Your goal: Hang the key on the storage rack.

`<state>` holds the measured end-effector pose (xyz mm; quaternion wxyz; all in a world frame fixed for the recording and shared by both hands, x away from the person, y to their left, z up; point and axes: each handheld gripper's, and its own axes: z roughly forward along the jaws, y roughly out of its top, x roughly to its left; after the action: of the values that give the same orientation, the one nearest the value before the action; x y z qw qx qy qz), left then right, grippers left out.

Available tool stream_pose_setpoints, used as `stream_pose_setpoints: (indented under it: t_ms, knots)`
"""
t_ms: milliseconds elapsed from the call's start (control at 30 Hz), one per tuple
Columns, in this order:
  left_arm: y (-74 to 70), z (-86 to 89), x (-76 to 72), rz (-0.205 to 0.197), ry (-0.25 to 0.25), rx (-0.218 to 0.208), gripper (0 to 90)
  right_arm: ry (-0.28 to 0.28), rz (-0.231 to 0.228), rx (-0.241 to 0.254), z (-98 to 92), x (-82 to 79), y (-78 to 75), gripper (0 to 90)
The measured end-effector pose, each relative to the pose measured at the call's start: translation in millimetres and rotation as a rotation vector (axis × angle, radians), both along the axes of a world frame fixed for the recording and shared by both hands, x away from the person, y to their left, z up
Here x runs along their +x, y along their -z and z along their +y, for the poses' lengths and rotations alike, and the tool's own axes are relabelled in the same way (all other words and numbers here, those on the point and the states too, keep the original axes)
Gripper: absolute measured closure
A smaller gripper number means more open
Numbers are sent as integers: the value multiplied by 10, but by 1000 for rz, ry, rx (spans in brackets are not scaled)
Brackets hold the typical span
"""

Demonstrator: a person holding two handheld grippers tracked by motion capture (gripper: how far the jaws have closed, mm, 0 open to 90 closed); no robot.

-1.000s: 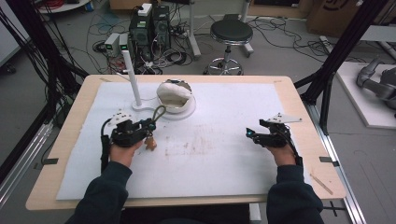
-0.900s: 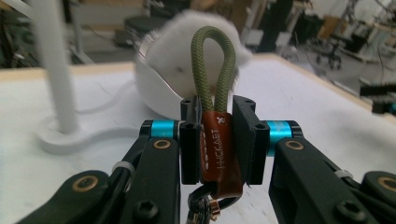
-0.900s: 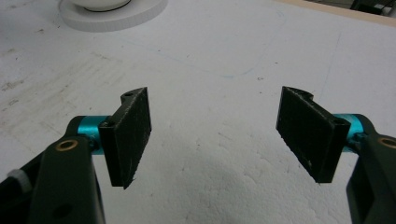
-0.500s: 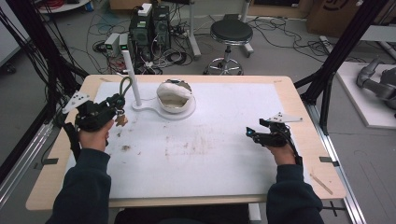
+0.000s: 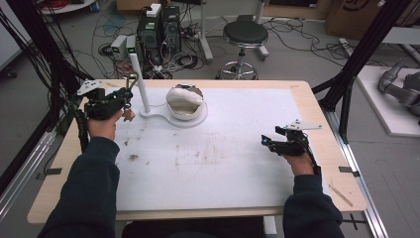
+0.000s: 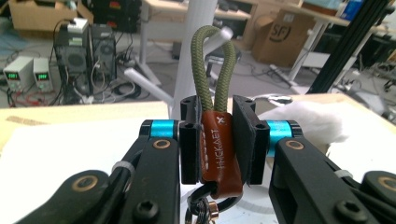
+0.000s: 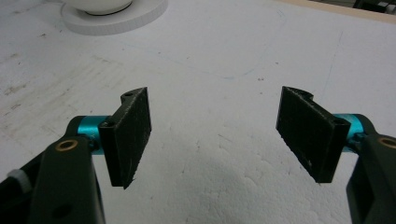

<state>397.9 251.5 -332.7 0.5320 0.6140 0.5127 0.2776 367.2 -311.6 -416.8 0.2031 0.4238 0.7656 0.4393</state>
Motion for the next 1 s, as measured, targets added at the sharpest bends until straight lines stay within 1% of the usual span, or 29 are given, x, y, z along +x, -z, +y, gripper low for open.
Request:
stream_pose_setpoints:
  t_ms: [67,167,267,300,333,367,433,467,500,533,600,667,700,767,833,867,900,933,967,1000]
  knots:
    - [30,-9,35,10,-1,15,729,-4,3,-3,-2,2,5,268]
    - [76,-33,78,29,-4,25,726,-4,2,-3,-1,3,8,268]
    - [127,-46,85,37,10,26,709,-5,0,-3,-1,0,6,268]
    - [143,-45,81,32,12,22,689,-3,1,1,-2,-2,9,268]
    - [154,-40,78,32,14,18,689,-3,1,1,-2,-2,9,268]
    - [176,-27,76,43,24,11,676,-3,2,1,-5,-4,8,268]
    - [222,-6,58,52,42,-5,591,-2,0,2,-11,-6,9,268]
    - [251,4,36,47,50,-14,535,-5,-2,2,-15,-7,7,268]
    - [279,13,12,42,58,-24,535,-5,-4,1,-18,-7,9,268]
    - [310,25,-18,35,68,-31,494,-2,2,4,-18,-12,6,268]
    - [375,34,-82,11,76,-36,377,-6,-2,4,-23,-9,10,267]
    - [447,27,-151,-10,96,-25,248,-8,-8,3,-20,-9,7,267]
    - [472,23,-180,-22,106,-17,210,-10,-8,1,-17,-11,6,267]
    - [533,1,-257,-37,135,1,201,-11,-14,0,-15,-11,5,267]
    - [572,-19,-320,-45,145,15,201,-12,-19,-3,-12,-10,4,267]
    - [574,-31,-337,-24,157,35,202,-13,-20,0,-10,-10,2,266]
    - [577,-50,-365,-29,158,53,202,-17,-26,-2,-7,-9,4,266]
    - [585,-63,-400,-45,168,53,205,-17,-27,-5,-6,-7,4,266]
    - [594,-72,-430,-51,186,47,206,-17,-25,-3,-3,-8,4,264]
    - [604,-83,-459,-57,192,48,206,-20,-23,-2,0,-7,7,255]
